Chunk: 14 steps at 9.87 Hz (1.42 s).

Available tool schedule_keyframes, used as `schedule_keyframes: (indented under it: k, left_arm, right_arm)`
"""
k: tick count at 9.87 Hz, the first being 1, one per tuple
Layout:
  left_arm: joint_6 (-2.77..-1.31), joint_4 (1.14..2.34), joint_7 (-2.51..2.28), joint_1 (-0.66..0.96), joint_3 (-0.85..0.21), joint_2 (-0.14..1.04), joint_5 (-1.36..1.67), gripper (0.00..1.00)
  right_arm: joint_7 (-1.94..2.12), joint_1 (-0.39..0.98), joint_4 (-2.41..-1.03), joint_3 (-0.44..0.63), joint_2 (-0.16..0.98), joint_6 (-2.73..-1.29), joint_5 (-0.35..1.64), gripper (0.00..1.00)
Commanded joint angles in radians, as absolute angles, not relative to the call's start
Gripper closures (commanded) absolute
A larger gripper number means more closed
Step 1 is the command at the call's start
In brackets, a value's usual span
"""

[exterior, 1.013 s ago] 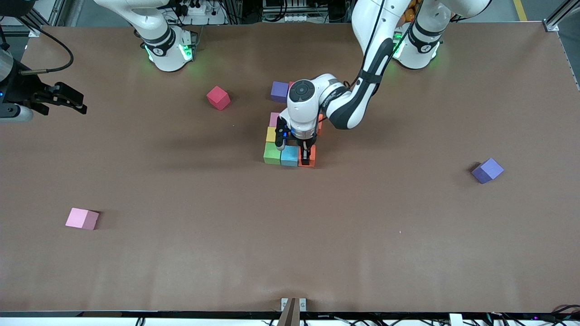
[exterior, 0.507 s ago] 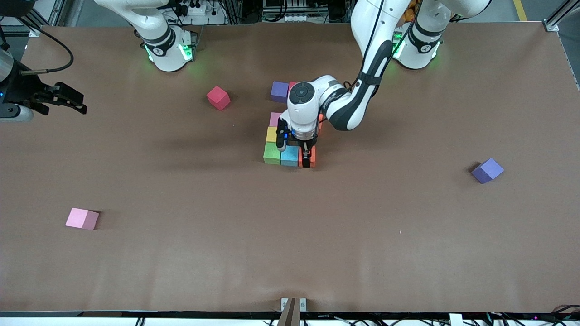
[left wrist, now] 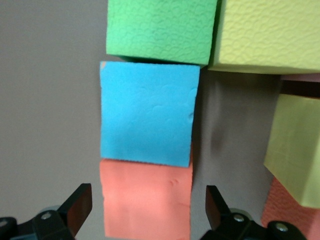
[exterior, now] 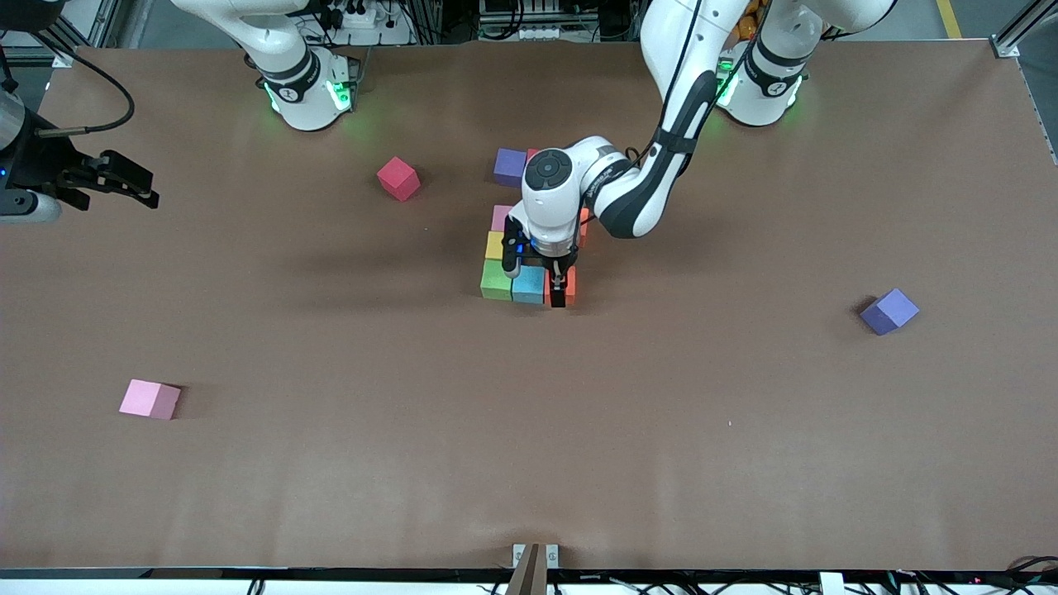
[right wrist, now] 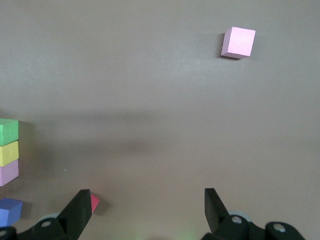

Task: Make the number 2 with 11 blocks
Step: 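Lower the orange cube beside the cyan cube with the left gripper, then open the left gripper and raise it from the orange cube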

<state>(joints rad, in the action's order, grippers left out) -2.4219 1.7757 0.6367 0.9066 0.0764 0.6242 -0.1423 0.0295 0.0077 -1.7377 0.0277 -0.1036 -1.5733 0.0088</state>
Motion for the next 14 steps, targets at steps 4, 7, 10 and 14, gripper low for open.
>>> schedule_keyframes:
  k: [4, 7, 10, 14]
  left_arm:
    - [-2.315, 1.781, 0.657, 0.925, 0.092, 0.526, -0.114, 0.00]
    - [-2.182, 1.781, 0.658, 0.870, 0.127, 0.383, -0.015, 0.00]
    - [-2.125, 1.775, 0.646, 0.732, 0.179, 0.275, 0.044, 0.00]
    - [-2.111, 1.761, 0.591, 0.510, 0.226, 0.180, 0.110, 0.00]
  right_arm:
    - [0.015, -0.014, -1.732, 0.009, -0.101, -1.563, -0.009, 0.00]
    - [0.015, -0.014, -1.732, 0.009, -0.101, -1.563, -0.009, 0.00]
    - [0.015, -0.014, -1.733, 0.009, -0.101, -1.563, -0.009, 0.00]
    - [0.015, -0.014, -1.733, 0.009, -0.101, -1.565, -0.009, 0.00]
